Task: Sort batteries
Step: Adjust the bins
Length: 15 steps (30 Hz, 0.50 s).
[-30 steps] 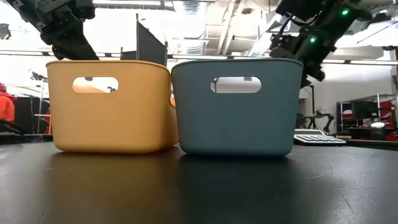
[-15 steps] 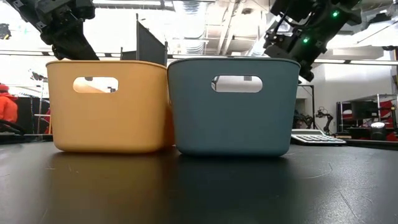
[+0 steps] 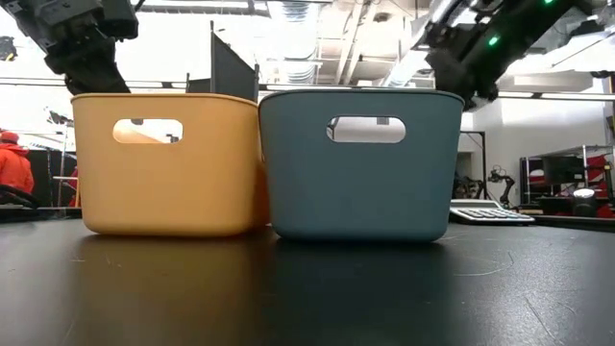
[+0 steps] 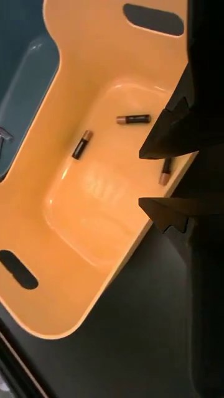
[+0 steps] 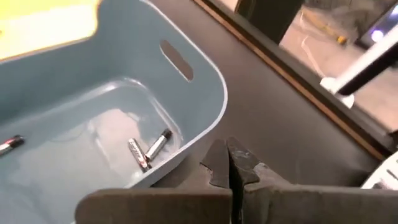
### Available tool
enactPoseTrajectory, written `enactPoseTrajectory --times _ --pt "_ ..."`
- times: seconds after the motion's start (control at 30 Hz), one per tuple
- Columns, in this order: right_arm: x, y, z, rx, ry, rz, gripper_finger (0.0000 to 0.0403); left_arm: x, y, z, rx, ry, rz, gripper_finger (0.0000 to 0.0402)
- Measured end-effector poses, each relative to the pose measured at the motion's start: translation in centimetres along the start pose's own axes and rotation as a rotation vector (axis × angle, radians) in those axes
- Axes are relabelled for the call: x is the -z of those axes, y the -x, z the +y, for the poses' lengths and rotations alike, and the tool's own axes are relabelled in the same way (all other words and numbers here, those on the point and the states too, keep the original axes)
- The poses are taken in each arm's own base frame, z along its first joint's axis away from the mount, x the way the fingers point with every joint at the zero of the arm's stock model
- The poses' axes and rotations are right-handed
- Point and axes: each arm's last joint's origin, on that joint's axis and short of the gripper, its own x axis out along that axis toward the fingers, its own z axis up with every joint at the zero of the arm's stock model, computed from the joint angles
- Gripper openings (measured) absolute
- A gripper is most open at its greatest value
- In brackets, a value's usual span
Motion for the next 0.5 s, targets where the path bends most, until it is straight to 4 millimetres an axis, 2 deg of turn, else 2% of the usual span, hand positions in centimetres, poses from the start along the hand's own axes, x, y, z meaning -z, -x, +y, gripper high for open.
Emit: enactPoseTrajectory --times 0.3,0.5 --pt "1.2 4.3 2.2 -0.111 0.121 -0.109 0.0 0.5 -0.1 -0.8 0.038 -0.05 0.042 0.0104" --pt "2.8 6.4 4.1 -0.208 0.219 -0.132 0.0 0.2 -0.9 -2.8 0.109 -0.157 -0.007 0.0104"
